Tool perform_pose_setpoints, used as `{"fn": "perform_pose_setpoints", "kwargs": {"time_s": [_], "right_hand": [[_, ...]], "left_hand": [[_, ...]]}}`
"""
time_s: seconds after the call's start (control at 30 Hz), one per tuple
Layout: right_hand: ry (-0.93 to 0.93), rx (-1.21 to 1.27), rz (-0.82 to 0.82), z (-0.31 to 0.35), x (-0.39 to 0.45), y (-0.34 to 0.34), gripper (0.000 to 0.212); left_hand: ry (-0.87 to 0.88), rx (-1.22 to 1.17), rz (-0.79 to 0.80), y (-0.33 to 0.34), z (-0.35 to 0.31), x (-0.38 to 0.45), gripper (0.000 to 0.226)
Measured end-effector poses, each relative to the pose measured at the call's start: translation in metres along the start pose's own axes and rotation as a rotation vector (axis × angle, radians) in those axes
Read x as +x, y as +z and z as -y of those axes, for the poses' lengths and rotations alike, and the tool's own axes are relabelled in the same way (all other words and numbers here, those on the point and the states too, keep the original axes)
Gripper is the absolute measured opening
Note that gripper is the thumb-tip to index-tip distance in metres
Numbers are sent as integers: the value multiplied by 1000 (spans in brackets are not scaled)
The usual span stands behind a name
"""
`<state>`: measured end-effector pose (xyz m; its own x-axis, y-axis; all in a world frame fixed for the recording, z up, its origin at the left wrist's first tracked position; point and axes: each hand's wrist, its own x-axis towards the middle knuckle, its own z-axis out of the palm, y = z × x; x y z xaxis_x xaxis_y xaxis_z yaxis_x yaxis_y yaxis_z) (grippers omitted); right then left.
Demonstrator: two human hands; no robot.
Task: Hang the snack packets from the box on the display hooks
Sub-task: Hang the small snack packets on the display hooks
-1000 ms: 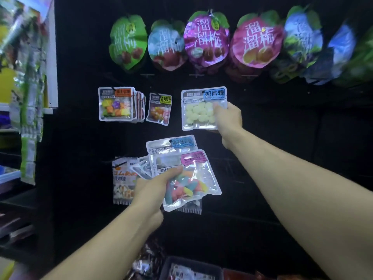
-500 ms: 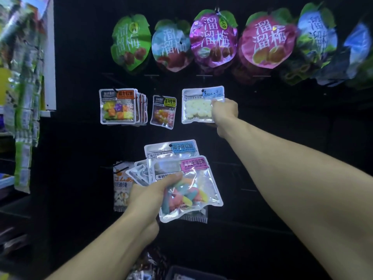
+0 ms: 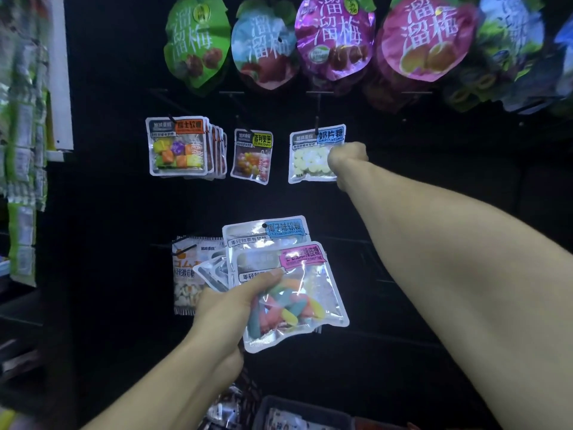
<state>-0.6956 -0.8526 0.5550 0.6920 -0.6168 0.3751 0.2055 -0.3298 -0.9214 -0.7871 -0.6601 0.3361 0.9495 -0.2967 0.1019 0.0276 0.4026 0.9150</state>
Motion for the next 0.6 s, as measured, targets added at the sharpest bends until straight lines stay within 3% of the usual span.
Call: {"fn": "perform_pose_setpoints", "kwargs": {"time_s": [0.2,0.33,0.47,0.6], "right_hand": [[-79,-86,1,-14,-4,-3,35],[-263,-158,20,-34,-41,-19,66],[-228,45,307,-84,-125,-55,48],[-55,85,519,-160,-213,-95,62]], "left_hand": [[9,-31,-53,-8,5,5,103],[39,-47,-143,1,5,-21,65],[47,-102,-165,12,16,-47,66],[36,-137,-214,15,55,-71,57]]}}
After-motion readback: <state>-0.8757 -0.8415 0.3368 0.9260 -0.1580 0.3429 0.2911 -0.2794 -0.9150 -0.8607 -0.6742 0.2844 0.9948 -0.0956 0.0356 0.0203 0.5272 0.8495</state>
